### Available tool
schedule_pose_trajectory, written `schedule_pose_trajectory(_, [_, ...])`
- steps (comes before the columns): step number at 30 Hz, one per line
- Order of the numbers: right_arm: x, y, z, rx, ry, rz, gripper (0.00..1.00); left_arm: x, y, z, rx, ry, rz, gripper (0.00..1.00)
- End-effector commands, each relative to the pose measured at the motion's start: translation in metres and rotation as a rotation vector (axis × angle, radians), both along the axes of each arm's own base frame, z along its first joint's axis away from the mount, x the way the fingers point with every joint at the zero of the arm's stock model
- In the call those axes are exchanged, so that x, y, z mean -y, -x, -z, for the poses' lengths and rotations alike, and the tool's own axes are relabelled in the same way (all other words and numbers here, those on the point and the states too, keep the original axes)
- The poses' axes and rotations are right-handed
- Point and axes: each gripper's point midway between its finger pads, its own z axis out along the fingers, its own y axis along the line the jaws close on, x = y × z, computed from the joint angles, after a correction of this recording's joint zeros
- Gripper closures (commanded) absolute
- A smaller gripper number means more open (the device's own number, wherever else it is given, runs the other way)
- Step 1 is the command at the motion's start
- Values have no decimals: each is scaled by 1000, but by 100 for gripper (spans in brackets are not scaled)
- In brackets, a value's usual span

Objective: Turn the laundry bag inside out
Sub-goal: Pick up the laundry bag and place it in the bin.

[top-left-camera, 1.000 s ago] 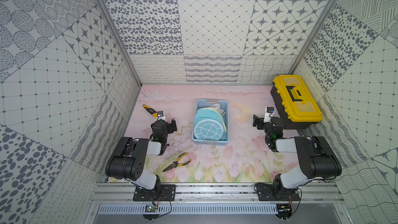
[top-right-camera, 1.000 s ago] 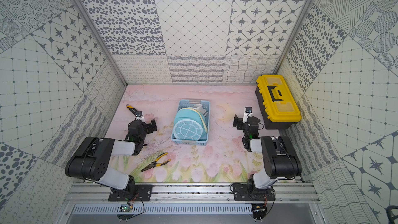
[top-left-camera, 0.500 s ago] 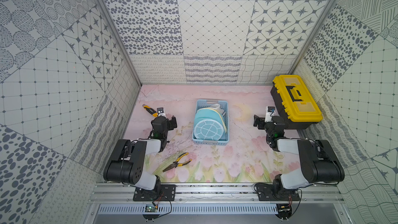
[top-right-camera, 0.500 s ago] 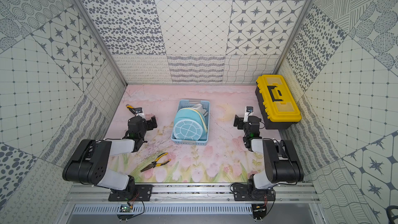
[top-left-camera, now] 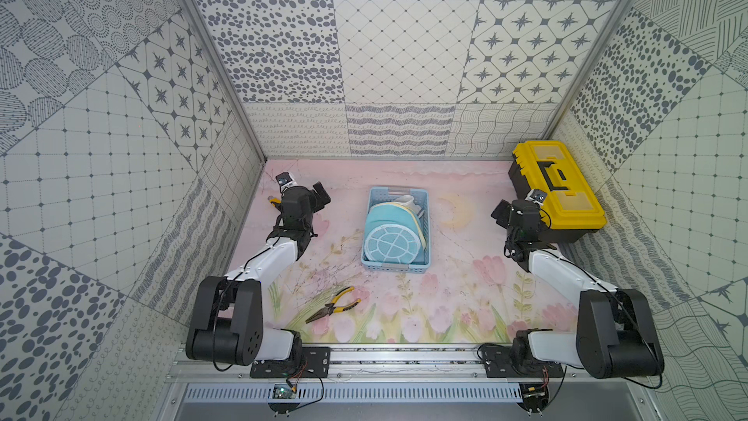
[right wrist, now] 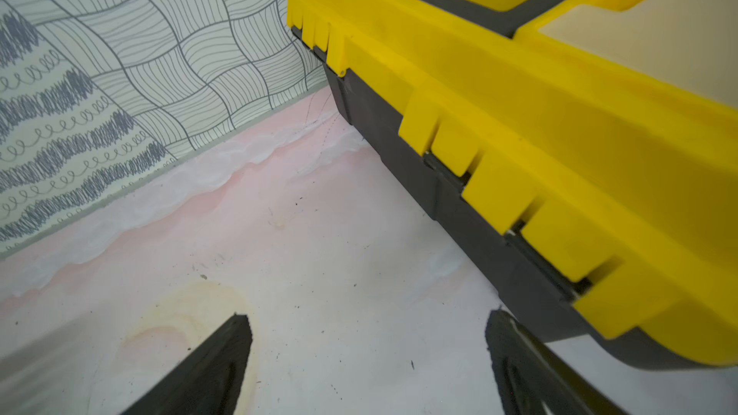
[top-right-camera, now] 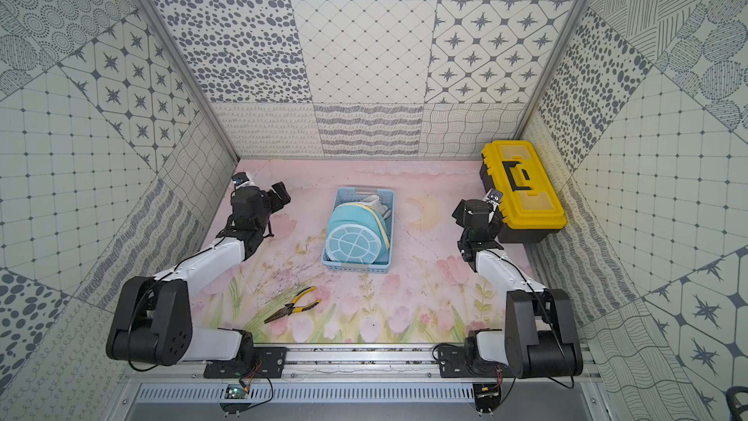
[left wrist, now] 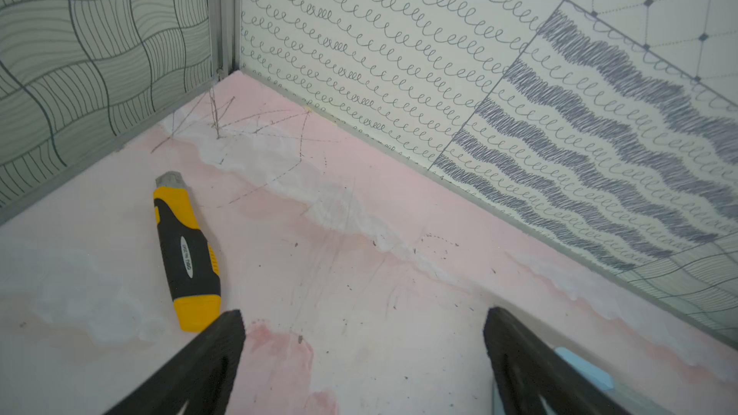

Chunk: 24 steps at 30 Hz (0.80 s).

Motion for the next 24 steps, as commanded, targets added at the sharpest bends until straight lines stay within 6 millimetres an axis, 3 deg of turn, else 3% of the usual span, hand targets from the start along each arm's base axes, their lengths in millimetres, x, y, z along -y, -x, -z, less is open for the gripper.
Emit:
schedule_pose_trajectory(1, [-2,2,-9,108,-136,15,3,20,1,25,-123,439,-13,1])
schedule_pose_trajectory(8, [-36,-15,-2,-27,-234,-201,3,72,-15,15,-139,688,205,1])
schedule_pose_trajectory(12, [-59,-16,-8,-51,-250,-315,3,107,-8,11,-256,619,301,1])
schedule_pose_trajectory(14, [-79,-17,-15,-62,-243,-398,3,129,0,7,-289,575,360,1])
schedule_pose_trajectory(16, [-106,-18,-27,-66,-235,-506,4,149,9,9,-318,560,420,1])
schedule_pose_trajectory(20, [-190,-10,-50,-94,-154,-810,8,170,25,9,-368,582,467,5])
schedule_pose_trajectory(24, [-276,20,-54,-118,-73,-1147,9,178,50,3,-444,524,492,6])
